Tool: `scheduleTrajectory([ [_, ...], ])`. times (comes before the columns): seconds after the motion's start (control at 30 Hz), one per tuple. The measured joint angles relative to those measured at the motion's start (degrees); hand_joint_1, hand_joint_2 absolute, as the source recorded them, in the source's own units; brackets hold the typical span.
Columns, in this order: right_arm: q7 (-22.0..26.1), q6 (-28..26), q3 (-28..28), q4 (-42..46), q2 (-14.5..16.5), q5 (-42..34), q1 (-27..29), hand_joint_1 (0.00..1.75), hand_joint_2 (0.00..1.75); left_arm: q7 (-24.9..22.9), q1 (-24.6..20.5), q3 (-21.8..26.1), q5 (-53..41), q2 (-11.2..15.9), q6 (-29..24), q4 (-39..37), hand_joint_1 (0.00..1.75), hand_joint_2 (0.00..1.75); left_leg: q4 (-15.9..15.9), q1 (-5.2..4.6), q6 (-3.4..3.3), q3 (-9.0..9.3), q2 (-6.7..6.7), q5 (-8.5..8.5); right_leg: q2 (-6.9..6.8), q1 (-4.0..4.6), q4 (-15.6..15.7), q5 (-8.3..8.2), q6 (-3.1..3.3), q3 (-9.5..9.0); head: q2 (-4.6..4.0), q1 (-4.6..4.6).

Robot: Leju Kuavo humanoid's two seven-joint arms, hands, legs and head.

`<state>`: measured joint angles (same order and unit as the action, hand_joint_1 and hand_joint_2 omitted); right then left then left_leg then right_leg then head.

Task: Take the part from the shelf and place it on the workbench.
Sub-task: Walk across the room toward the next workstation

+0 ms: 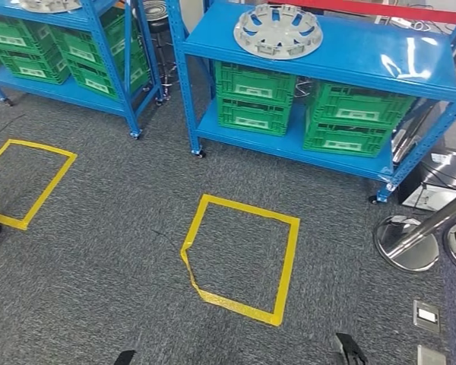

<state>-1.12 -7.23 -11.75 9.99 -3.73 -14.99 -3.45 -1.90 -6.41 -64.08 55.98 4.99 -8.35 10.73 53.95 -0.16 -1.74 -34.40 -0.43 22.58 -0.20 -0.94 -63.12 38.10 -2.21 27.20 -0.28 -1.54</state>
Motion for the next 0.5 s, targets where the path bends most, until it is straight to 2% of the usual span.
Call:
scheduleTrajectory([
  [0.03,0.0,0.0,0.0,0.0,0.0,0.0,0.0,0.00,0.00,0.0,0.0,0.0,0.0,0.0,0.0,0.0,0.00,0.00,0.0,-0.04,-0.15,0.32,-0.04,0.23,0.05,0.01,-4.3,1.36,-0.10,2.60,0.00,0.10],
  [0.07,0.0,0.0,-0.1,0.0,0.0,0.0,0.1,0.00,0.00,0.0,-0.1,0.0,0.0,0.0,0.0,0.0,0.00,0.00,0.0,-0.06,-0.22,0.63,-0.09,0.48,0.06,-0.01,-7.3,1.74,-0.18,4.81,0.00,0.22],
  [0.1,0.0,0.0,-0.1,0.0,0.0,-0.1,0.2,0.00,0.00,0.0,-0.1,0.0,0.0,0.0,0.0,0.0,0.00,0.00,0.0,-0.07,-0.23,0.99,-0.14,0.76,0.06,-0.04,-8.3,0.90,-0.24,6.15,0.00,0.36],
  [0.13,0.0,0.0,-0.2,0.0,0.0,-0.2,0.2,0.00,0.00,0.0,-0.1,0.0,0.0,-0.1,0.0,0.0,0.00,0.00,0.0,-0.06,-0.17,1.43,-0.15,1.05,0.01,-0.07,-6.8,-1.20,-0.25,6.39,0.00,0.49],
  [0.2,0.1,0.0,-0.3,0.0,0.0,-0.5,0.2,0.00,0.00,0.0,0.0,0.0,0.0,-0.2,0.0,0.0,0.00,0.00,0.0,-0.09,0.10,2.36,-0.09,1.65,-0.71,-0.07,0.6,-7.01,-0.11,4.56,0.00,0.69],
  [0.23,0.1,0.0,-0.4,0.0,0.0,-0.6,0.1,0.00,0.00,-0.1,0.0,0.0,0.0,-0.2,-0.1,0.0,0.00,0.00,0.2,-0.21,0.34,2.61,-0.05,1.94,-1.16,0.04,4.2,-9.04,0.08,3.49,0.00,0.75],
  [0.27,0.2,0.0,-0.4,0.0,0.0,-0.7,0.1,0.00,0.00,0.0,0.0,0.0,0.0,-0.3,-0.1,0.0,0.00,0.00,0.3,-0.32,0.57,2.70,0.03,2.14,-1.46,0.16,6.5,-10.13,0.33,2.88,0.00,0.72],
  [0.37,0.5,0.0,-0.6,0.0,-0.1,-0.8,0.0,0.00,0.00,0.0,0.0,0.0,0.0,-0.2,-0.2,0.0,0.00,0.00,0.4,-0.39,1.29,2.69,0.55,2.50,-1.03,0.32,7.8,-10.35,1.26,2.46,0.00,0.50],
  [0.4,0.6,0.0,-0.6,0.0,-0.1,-0.8,0.0,0.00,0.00,0.0,0.0,0.0,0.0,-0.2,-0.2,0.0,0.00,0.00,0.4,-0.37,1.26,2.80,0.66,2.42,-0.81,0.38,7.9,-10.38,1.40,2.23,0.00,0.40],
  [0.5,0.9,0.0,-0.7,0.0,-0.1,-0.8,0.1,0.00,0.00,0.0,-0.1,0.0,-0.1,-0.2,-0.2,0.0,0.00,0.00,0.1,-0.41,0.21,3.16,0.67,2.37,-0.41,0.57,8.1,-10.36,1.50,1.77,0.00,-0.14],
])
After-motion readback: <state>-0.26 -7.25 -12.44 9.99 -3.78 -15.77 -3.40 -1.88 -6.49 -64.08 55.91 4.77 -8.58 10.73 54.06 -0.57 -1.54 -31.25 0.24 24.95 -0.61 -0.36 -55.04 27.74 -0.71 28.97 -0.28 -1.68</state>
